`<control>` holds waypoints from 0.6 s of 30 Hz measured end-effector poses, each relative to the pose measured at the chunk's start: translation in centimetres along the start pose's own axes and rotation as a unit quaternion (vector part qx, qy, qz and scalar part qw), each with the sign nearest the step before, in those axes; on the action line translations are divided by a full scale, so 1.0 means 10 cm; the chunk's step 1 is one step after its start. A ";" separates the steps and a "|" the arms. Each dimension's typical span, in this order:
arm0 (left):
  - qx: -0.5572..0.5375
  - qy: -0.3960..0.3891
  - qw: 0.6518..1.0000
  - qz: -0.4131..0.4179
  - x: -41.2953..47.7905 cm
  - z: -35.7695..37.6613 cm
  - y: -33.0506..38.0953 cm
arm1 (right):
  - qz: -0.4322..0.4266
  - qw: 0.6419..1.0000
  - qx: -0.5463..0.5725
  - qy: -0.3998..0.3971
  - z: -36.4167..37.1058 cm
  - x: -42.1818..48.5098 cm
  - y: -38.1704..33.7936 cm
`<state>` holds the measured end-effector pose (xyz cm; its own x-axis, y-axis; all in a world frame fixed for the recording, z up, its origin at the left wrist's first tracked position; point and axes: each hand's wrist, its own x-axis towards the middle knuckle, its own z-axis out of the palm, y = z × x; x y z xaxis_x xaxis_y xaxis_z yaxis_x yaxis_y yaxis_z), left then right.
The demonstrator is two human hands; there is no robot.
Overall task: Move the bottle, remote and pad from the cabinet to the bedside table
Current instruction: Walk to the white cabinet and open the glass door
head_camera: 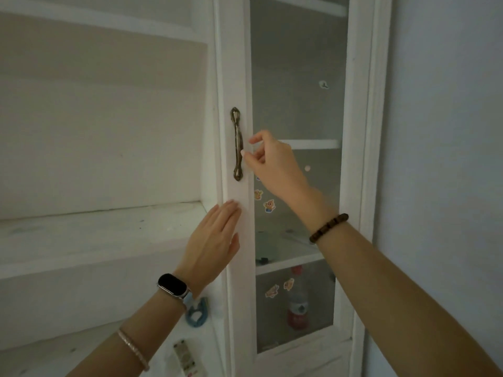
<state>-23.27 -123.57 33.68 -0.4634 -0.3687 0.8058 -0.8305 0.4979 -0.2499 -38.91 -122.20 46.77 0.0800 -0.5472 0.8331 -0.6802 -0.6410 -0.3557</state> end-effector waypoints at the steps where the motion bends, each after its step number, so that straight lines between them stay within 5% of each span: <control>1: 0.009 -0.011 1.000 0.003 0.00 0.01 -0.02 | 0.005 1.000 0.003 -0.005 0.04 0.05 -0.03; 18: 0.110 -0.080 0.990 0.043 -0.08 -0.07 -0.11 | 0.027 0.997 -0.075 0.019 0.24 0.21 -0.19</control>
<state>-21.75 -123.30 33.69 -0.5639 -0.4613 0.6850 -0.8248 0.3558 -0.4393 -35.76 -123.41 48.19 0.0142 -0.5564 0.8308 -0.7843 -0.5216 -0.3358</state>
